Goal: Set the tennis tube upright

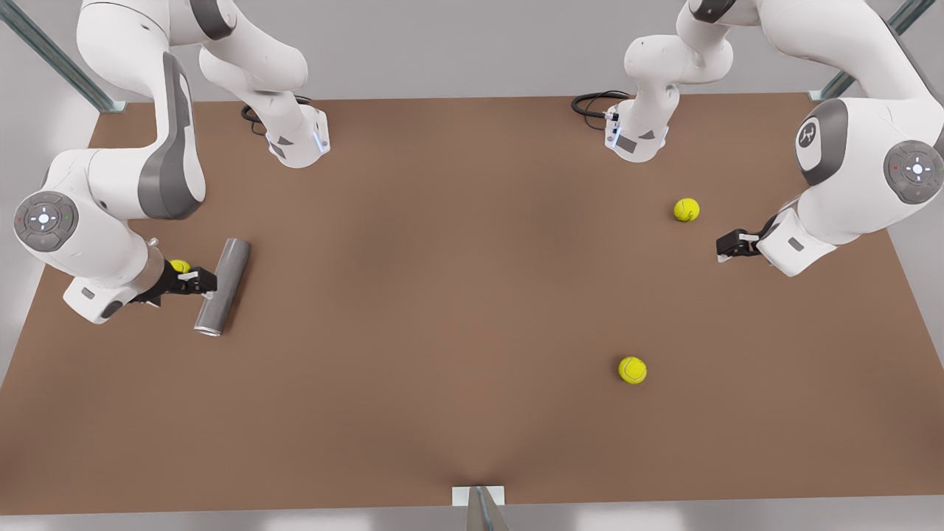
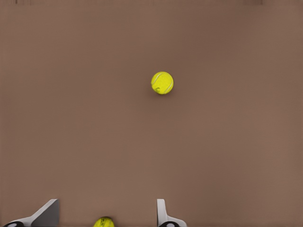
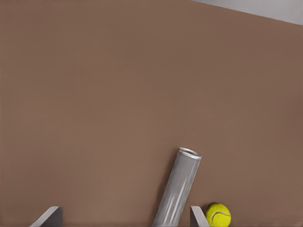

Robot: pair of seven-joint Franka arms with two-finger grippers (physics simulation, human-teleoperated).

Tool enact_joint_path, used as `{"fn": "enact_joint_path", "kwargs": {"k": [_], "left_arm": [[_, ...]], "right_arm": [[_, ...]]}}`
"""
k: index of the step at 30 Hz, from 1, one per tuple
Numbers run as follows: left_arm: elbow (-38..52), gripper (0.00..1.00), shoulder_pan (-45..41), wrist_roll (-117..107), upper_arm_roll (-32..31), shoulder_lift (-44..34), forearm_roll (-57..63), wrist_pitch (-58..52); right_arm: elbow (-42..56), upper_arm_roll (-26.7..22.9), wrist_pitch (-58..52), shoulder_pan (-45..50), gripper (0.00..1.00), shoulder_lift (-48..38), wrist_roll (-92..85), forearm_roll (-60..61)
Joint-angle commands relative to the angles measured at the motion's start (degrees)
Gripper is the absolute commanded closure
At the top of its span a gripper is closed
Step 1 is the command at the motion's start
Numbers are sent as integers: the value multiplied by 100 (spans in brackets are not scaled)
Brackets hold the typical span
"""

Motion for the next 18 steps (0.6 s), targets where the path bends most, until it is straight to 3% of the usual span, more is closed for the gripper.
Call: {"fn": "enact_joint_path", "kwargs": {"k": [1,8,12,15,18], "left_arm": [[4,0,0,62,0,-9,4,16],[-5,0,-44,70,0,87,12,51],[4,0,-44,71,0,140,21,104],[-5,0,-70,71,0,140,21,104],[-5,0,-70,71,0,140,21,104]], "right_arm": [[9,2,-71,8,0,-8,527,22],[-53,-25,-185,-221,0,678,677,384],[-1590,-7,2293,-1284,0,810,624,-83],[-1661,-7,2303,-1416,0,985,641,-74],[-2539,-7,2908,-1565,0,906,712,-92]]}}
